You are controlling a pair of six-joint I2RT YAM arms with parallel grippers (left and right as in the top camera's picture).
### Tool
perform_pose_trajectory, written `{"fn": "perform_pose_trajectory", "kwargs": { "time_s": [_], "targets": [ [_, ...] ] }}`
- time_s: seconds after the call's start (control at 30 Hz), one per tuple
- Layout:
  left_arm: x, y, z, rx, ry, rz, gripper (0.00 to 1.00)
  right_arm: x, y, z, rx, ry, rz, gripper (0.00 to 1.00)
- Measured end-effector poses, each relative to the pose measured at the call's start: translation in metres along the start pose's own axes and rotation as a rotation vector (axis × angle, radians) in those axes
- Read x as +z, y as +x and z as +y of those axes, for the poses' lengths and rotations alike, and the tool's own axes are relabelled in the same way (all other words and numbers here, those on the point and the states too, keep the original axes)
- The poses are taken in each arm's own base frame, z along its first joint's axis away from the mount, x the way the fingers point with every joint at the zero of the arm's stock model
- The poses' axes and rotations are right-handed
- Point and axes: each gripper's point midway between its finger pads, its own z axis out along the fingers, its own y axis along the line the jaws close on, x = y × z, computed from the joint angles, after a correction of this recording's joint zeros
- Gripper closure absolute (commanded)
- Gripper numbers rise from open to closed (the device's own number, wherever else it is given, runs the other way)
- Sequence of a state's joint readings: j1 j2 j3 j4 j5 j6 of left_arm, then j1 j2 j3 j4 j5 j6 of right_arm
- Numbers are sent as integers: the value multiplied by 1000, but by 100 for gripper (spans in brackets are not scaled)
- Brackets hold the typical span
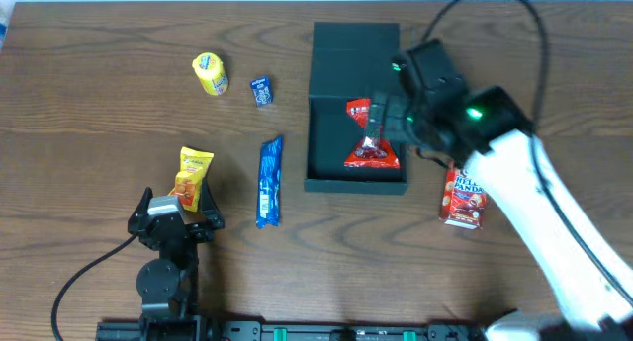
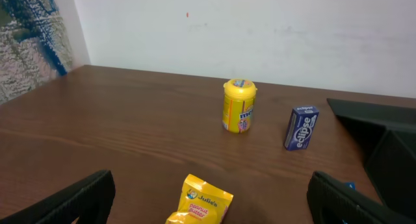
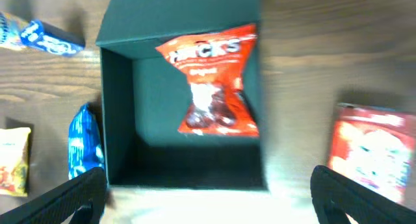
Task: Pack container
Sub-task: 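Move the right gripper to the Hello Panda box and grasp it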
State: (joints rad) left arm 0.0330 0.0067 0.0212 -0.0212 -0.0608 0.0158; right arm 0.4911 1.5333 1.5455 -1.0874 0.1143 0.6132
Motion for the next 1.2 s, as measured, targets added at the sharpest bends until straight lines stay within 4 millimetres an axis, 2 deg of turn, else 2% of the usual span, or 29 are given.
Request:
{"fn": "perform_pose_trajectory", "kwargs": {
  "time_s": [0.07, 0.17, 0.23, 0.3, 0.4, 0.6, 0.73, 0.83, 1.0, 1.2],
  "targets": [
    [0, 0, 0, 0, 0, 0, 5, -18, 3, -11, -5, 25, -16, 1],
    [0, 0, 0, 0, 0, 0, 5, -47, 17, -38, -11, 93, -16, 1],
    [0, 0, 0, 0, 0, 0, 4, -59, 19, -48, -2, 108, -31, 1],
    [0, 0, 0, 0, 0, 0, 5, -67, 26, -60, 5, 125, -33, 1],
    [0, 0, 0, 0, 0, 0, 5, -64, 44, -79, 28, 154, -23, 1],
    [0, 0, 0, 0, 0, 0, 4, -22, 88, -128, 137, 250, 44, 1],
    [0, 0, 0, 0, 0, 0, 5, 7, 104, -159, 224, 310, 78, 1],
    [0, 0, 0, 0, 0, 0, 5, 27, 100, -170, 256, 307, 62, 1],
    [0, 0, 0, 0, 0, 0, 4, 57, 75, -170, 207, 234, 31, 1],
    [0, 0, 0, 0, -2, 0, 5, 91, 79, -180, 170, 246, 121, 1]
  ]
}}
